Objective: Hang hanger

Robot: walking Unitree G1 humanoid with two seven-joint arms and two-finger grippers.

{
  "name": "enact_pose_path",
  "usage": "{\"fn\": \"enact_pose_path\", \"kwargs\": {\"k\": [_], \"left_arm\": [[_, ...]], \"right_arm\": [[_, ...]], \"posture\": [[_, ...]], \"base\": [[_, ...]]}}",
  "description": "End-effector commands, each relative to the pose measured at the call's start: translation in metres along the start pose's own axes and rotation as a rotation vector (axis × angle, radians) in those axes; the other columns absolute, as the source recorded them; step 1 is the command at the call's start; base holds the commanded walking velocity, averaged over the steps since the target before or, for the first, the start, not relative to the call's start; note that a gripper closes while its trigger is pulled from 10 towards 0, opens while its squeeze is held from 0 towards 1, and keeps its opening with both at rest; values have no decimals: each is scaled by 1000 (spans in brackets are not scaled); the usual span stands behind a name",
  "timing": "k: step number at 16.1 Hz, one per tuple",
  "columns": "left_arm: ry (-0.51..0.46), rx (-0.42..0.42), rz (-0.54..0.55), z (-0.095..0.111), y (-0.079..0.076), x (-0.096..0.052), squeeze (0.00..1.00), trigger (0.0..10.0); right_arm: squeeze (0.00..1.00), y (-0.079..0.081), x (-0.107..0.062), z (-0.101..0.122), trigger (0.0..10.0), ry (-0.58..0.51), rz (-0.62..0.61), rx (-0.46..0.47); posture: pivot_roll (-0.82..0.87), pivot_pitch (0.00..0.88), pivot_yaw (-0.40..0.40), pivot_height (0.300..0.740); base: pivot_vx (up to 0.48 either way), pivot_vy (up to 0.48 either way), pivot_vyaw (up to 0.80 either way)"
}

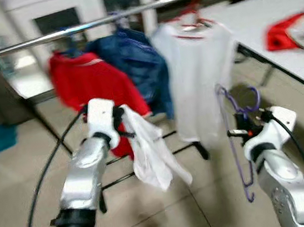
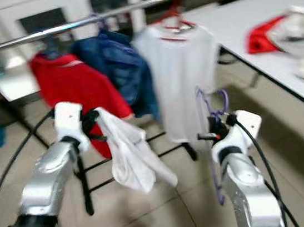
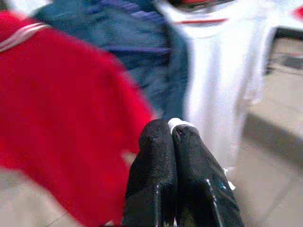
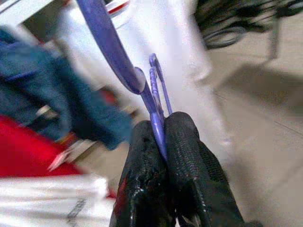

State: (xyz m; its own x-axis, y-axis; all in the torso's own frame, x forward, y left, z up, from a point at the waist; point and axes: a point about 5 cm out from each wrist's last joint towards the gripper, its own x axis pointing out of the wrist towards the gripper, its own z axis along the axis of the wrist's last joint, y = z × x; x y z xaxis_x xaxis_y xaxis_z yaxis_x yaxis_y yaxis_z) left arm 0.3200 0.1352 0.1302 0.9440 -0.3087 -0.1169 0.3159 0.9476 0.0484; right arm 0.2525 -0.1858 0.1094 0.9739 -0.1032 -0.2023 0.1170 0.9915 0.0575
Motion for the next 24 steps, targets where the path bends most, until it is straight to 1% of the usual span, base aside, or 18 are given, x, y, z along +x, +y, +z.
{"fn": "enact_pose_path", "kwargs": {"k": [1, 2, 3, 4, 6, 7, 9, 11, 13, 14, 15, 16, 17, 18, 19, 20, 22, 24], "left_arm": [[-35, 13, 2, 9, 5, 1, 0, 10000], [-34, -1, -2, 10, 4, 1, 0, 10000], [-24, -24, 7, 9, 6, 0, 0, 10000], [-20, -26, 17, 9, 7, 0, 0, 10000], [-4, 11, 47, 7, 11, 0, 0, 10000], [-12, 9, 44, 7, 11, -1, 0, 10000], [-43, 32, 62, 9, 13, -3, 0, 10000], [-49, 22, 79, 10, 17, -3, 0, 10000], [-51, 20, 81, 11, 17, 0, 0, 10000], [-58, 17, 75, 13, 14, 3, 0, 10000], [-63, 16, 70, 14, 11, 5, 0, 10000], [-65, 15, 67, 14, 10, 6, 0, 10000], [-67, 14, 66, 14, 10, 6, 0, 10000], [-67, 11, 65, 14, 10, 6, 0, 10000], [-69, 8, 63, 14, 11, 5, 0, 10000], [-72, -1, 62, 14, 11, 3, 0, 10000], [-72, -21, 60, 11, 12, -1, 0, 10000], [-72, -19, 61, 9, 12, -3, 0, 10000]], "right_arm": [[0, 1, 1, 6, 10000, -36, -29, -4], [0, -3, 3, 6, 10000, -40, -62, -4], [0, -3, 4, 6, 10000, -35, -56, -15], [0, -2, 3, 6, 10000, -35, -51, -25], [0, -2, 4, 6, 10000, -31, -50, -36], [0, -1, 5, 6, 10000, -29, -53, -39], [0, -1, 7, 6, 10000, -30, -63, -103], [0, 6, 8, 11, 10000, -58, -31, -56], [0, 6, 7, 15, 10000, -93, -93, -74], [0, 9, 7, 15, 10000, -102, -83, -37], [0, 10, 6, 15, 10000, -88, -64, 12], [0, 7, 6, 16, 10000, -95, -96, -15], [0, 7, 6, 17, 10000, -100, -79, -14], [0, 8, 6, 20, 10000, -125, -59, 7], [0, 8, 6, 26, 10000, -182, -79, 7], [0, 6, 7, 28, 10000, -212, -116, -15], [0, 8, 7, 24, 10000, -184, -88, -23], [0, 10, 7, 22, 10000, -163, -37, -37]], "posture": [[-99, 0, 87, 740], [-96, 0, 85, 740], [-96, 0, 84, 740], [-96, 0, 83, 740], [-90, 0, 73, 740], [-87, 0, 69, 740], [-79, 0, 64, 740], [-87, 0, 70, 740], [-98, 0, 80, 740], [-104, 0, 84, 740], [-106, 0, 86, 740], [-108, 0, 86, 740], [-109, 0, 87, 740], [-107, 0, 85, 740], [-103, 0, 80, 740], [-96, 0, 73, 740], [-93, 0, 67, 740], [-90, 0, 55, 740]], "base": [[0, 0, -800], [0, 0, -769], [0, 0, -769], [0, 0, -775], [0, 0, -784], [0, 0, -788], [0, 0, -788], [0, 0, -788], [0, 0, -788], [0, 0, -788], [0, 0, -788], [0, 0, -788], [0, 0, -788], [0, 0, -788], [0, 0, -800], [0, 0, -800], [0, 0, -800], [0, 0, -800]]}}
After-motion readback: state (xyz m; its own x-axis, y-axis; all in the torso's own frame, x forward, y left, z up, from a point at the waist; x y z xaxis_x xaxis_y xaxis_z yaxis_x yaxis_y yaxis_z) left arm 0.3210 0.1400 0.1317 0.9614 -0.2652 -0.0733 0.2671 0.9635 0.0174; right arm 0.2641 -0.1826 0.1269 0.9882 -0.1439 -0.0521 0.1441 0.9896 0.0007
